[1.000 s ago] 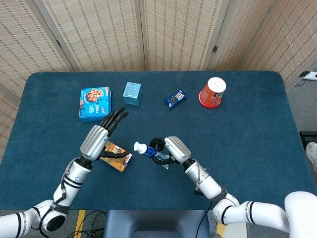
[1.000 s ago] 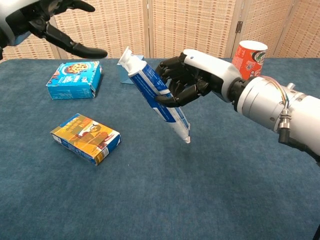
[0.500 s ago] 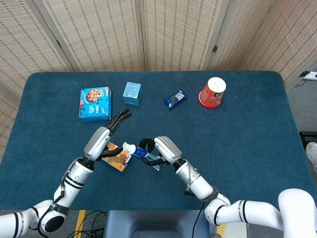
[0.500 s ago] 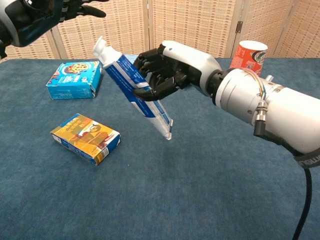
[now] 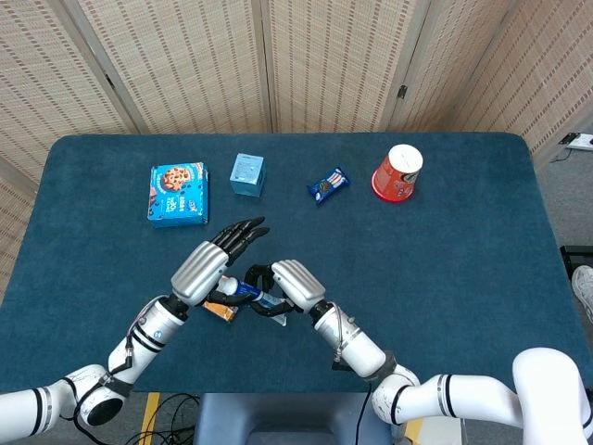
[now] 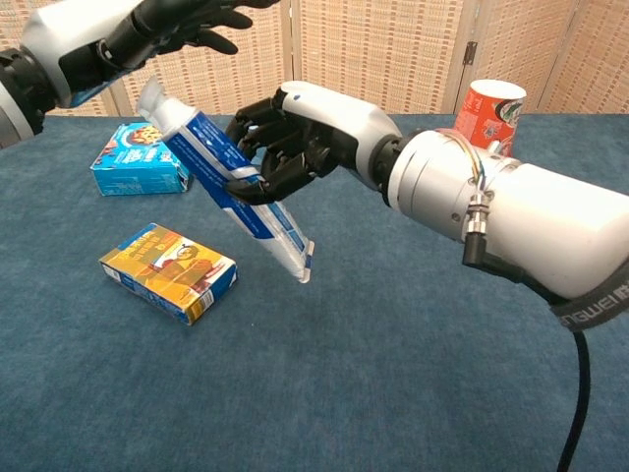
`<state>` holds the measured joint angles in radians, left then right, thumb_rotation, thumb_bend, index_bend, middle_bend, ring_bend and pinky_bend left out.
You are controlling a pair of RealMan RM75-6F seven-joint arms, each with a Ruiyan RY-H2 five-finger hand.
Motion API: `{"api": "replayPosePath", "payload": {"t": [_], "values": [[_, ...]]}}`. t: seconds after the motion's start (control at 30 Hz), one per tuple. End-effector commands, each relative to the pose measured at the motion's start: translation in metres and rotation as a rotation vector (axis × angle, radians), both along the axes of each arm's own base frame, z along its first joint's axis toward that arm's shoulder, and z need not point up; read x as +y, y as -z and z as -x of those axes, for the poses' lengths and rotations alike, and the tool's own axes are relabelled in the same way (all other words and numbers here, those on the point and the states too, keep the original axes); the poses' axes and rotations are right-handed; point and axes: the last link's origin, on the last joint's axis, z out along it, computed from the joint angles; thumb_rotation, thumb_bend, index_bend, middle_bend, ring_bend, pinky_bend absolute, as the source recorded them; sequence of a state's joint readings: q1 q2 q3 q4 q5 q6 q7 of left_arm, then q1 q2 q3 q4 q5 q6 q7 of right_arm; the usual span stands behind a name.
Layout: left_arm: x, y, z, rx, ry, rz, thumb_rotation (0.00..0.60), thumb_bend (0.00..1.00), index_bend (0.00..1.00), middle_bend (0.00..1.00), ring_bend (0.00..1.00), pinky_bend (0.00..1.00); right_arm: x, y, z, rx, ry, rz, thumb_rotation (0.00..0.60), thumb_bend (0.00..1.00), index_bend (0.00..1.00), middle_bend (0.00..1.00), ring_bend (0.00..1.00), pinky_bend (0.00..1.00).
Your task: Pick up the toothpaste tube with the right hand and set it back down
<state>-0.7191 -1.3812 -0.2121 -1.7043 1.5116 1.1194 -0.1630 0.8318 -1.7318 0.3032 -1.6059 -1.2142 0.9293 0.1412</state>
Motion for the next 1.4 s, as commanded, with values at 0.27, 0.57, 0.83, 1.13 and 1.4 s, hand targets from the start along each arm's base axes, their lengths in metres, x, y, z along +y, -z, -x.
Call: {"api": "replayPosePath", "payload": {"t": [0.27, 0.57, 0.83, 1.13, 1.4], "values": [[0.0000, 0.0032, 0.0003, 0.099, 0.013, 0.016, 0.000, 0.00, 0.01, 0.04, 0.05, 0.14, -0.0006, 0.0029, -0.0035, -0.006, 0.010, 0.006, 0.600, 0.63, 0.77, 0.71, 0.58, 0.51], [0.0000, 0.0049, -0.0005, 0.145, 0.004, 0.043, 0.000, 0.00, 0.00, 0.04, 0.05, 0.14, -0.0006, 0.0052, -0.0063, -0.015, 0.006, 0.015, 0.600, 0.66, 0.80, 0.74, 0.61, 0.51], [0.0001, 0.0051, -0.0006, 0.196, -0.003, 0.048, 0.000, 0.00, 0.00, 0.04, 0.05, 0.14, -0.0003, 0.0065, -0.0093, -0.025, 0.006, 0.016, 0.600, 0.67, 0.81, 0.75, 0.63, 0.51], [-0.0017, 0.0084, -0.0018, 0.245, 0.005, 0.031, 0.000, 0.00, 0.00, 0.04, 0.05, 0.14, 0.0004, 0.0074, -0.0104, -0.032, 0.008, 0.017, 0.600, 0.69, 0.82, 0.75, 0.64, 0.51], [-0.0002, 0.0068, -0.0021, 0.227, -0.020, 0.032, 0.000, 0.00, 0.00, 0.03, 0.05, 0.14, 0.0003, 0.0077, -0.0061, -0.015, 0.009, 0.020, 0.600, 0.69, 0.82, 0.75, 0.64, 0.51]]}}
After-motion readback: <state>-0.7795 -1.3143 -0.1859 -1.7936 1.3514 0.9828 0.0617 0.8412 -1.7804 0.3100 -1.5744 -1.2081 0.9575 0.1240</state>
